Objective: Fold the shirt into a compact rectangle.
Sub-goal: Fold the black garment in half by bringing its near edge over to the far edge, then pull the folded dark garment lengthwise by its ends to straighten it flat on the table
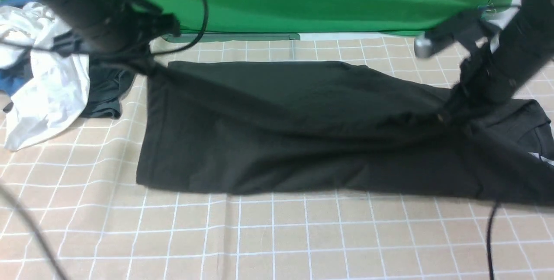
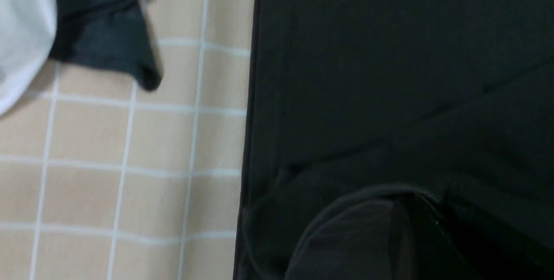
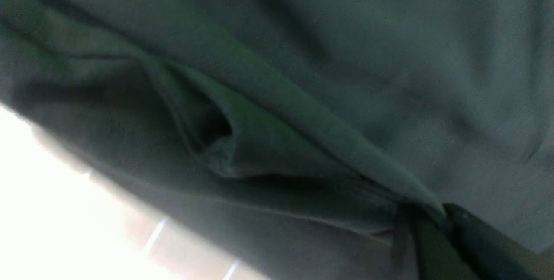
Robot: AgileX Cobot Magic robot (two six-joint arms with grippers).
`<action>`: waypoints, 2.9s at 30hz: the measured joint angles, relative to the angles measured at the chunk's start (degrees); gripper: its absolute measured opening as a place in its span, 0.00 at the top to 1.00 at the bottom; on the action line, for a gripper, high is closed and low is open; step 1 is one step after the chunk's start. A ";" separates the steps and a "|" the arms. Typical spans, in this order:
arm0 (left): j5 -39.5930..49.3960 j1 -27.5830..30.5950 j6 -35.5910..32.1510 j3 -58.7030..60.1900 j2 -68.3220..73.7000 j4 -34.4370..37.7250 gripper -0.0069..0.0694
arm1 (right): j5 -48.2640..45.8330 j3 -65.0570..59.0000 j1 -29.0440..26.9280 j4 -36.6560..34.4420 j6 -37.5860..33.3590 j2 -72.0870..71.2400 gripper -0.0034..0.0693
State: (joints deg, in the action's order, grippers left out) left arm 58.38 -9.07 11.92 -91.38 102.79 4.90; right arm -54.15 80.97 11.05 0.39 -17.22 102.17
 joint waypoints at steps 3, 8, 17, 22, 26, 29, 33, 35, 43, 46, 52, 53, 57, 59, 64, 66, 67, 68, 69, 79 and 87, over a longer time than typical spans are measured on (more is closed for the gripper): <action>0.37 1.92 1.23 -8.59 7.02 0.33 0.89 | 0.00 8.86 -1.67 0.00 -0.52 6.57 0.87; 0.37 4.43 1.70 -17.77 14.99 0.33 0.89 | 0.38 20.09 -2.19 0.00 -1.90 15.04 0.87; -4.26 5.17 2.72 -25.88 26.31 -1.02 0.89 | 10.28 29.60 -2.19 -0.02 -2.49 26.29 0.87; -8.76 5.17 2.77 -25.93 28.29 -1.38 0.88 | 14.49 29.90 -2.19 0.04 -2.49 28.59 0.77; -12.18 5.06 2.93 -25.94 28.48 -1.93 0.84 | 17.80 30.12 -2.19 0.53 -2.54 28.65 0.54; -14.02 5.02 2.93 -26.24 28.29 -2.59 0.77 | 17.20 30.31 -2.19 0.61 -2.03 27.83 0.43; -12.44 5.07 2.63 -26.30 26.80 -2.84 0.65 | 11.37 30.95 -1.87 -1.11 2.20 24.79 0.51; -9.86 4.95 0.59 -26.35 25.80 -1.77 0.65 | 8.55 31.24 -1.29 -5.52 0.58 23.51 0.71; -3.34 -1.41 -8.13 -21.88 24.02 0.75 0.87 | 7.37 31.33 2.50 -18.03 -7.05 26.80 0.90; -6.32 -3.98 -9.11 -17.26 24.53 1.10 0.89 | 10.05 31.33 3.01 -18.40 -7.19 30.25 0.90; -18.55 -4.54 -9.11 -15.50 28.42 0.04 0.88 | 20.18 31.33 3.01 -18.43 -6.83 32.54 0.90; -21.18 -4.54 -9.11 -15.50 29.20 -0.15 0.88 | 22.61 31.33 3.01 -18.47 -6.83 32.80 0.90; -30.47 -3.96 -9.11 -15.50 32.13 0.14 0.88 | 29.93 31.33 3.01 -18.47 -6.83 33.65 0.89; -33.12 -3.46 -9.03 -15.46 32.83 0.14 0.88 | 31.69 31.33 2.96 -18.47 -6.83 33.85 0.88; -29.67 -0.23 -8.86 -15.59 29.99 1.44 0.88 | 23.96 34.05 1.62 -18.29 -6.98 32.55 0.86; -25.01 0.61 -10.36 -15.64 27.33 0.75 0.88 | 17.82 35.31 0.74 -17.56 -7.00 30.68 0.86; -21.30 1.12 -11.30 -15.63 24.35 -0.21 0.88 | 13.02 36.25 -0.07 -16.97 -7.00 29.00 0.86; -18.03 1.52 -11.92 -15.63 22.07 -1.13 0.88 | 9.01 36.81 -0.91 -16.45 -7.00 27.17 0.86; -15.14 1.80 -11.92 -15.38 19.63 -2.00 0.88 | 4.97 37.20 -1.87 -16.30 -6.93 25.31 0.86; -10.31 2.84 -11.56 11.11 -2.65 -1.64 0.88 | -14.55 30.69 -12.88 -15.15 -2.86 13.29 0.90; -17.78 2.84 -11.92 26.14 -5.52 2.39 0.75 | -11.70 12.85 -14.98 -15.72 -2.68 4.10 0.90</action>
State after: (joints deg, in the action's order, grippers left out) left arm 40.61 -6.24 0.00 -65.24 97.27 7.29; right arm -65.84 93.82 -3.93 -15.33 -19.90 106.26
